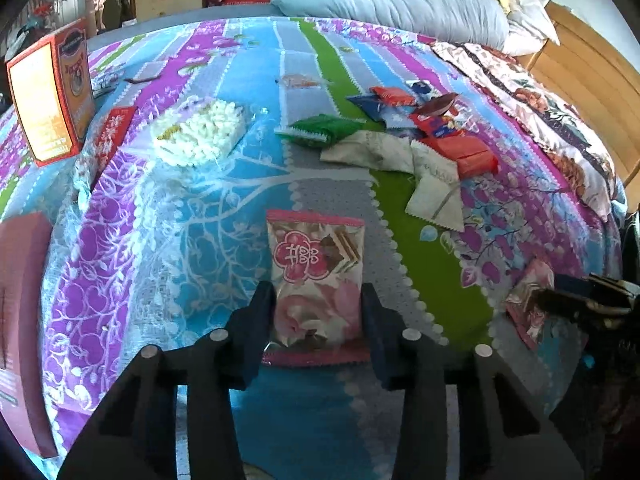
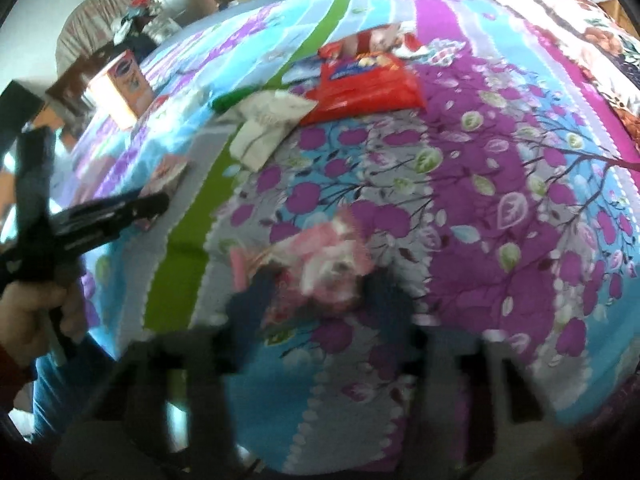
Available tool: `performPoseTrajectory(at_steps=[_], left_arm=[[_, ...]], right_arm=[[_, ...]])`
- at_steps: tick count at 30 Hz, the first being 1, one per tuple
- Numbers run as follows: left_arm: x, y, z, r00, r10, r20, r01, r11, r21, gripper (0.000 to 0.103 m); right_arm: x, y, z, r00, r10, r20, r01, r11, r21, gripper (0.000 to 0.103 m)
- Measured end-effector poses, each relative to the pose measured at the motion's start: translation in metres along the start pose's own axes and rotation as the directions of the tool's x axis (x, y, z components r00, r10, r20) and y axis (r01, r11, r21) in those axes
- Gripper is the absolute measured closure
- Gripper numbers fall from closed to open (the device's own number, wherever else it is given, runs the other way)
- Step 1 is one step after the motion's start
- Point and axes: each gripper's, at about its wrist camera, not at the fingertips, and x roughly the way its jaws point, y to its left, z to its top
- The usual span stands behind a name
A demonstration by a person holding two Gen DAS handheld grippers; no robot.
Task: Organize snacks
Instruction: 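Grasp a pink floral packet with the left gripper while the right grasps another pink packet, then carry both pink floral packets over the clear bowl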
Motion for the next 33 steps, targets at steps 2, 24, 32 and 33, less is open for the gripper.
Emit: performPoseTrajectory(at_steps=[2,24,32,33], left_arm=[[-0.01,0.0,0.002,1.0,-0.008,0.027,0.008,1.0,0.005,0.061],[-0.004,0.041,-0.009,0.999,-0.025,0.022,0.027,0.993,-0.111,0.057],[-0.004,0.035,-0.014,0.999,0.014,0.041,-0.012,0.999,-0.043,0.057],[-0.004,0.035,-0.013,0.999,0.016,0.04,-0.015,0.999,-0.043,0.059]], right_arm=[[-0.003,0.001,0.003,1.0,-0.004,0.007,0.004,1.0,-0.012,0.066],[0.058,0.011,0.044,0.989,-0.138,-0.054,0.148,0.917,0.37,0.043],[0.066,0.031,0.033,0.979,-0.201,-0.035,0.204,0.952,0.228,0.053],[0.068,0.036,0.034,0.981,-0.194,-0.027,0.195,0.956,0.218,0.057]])
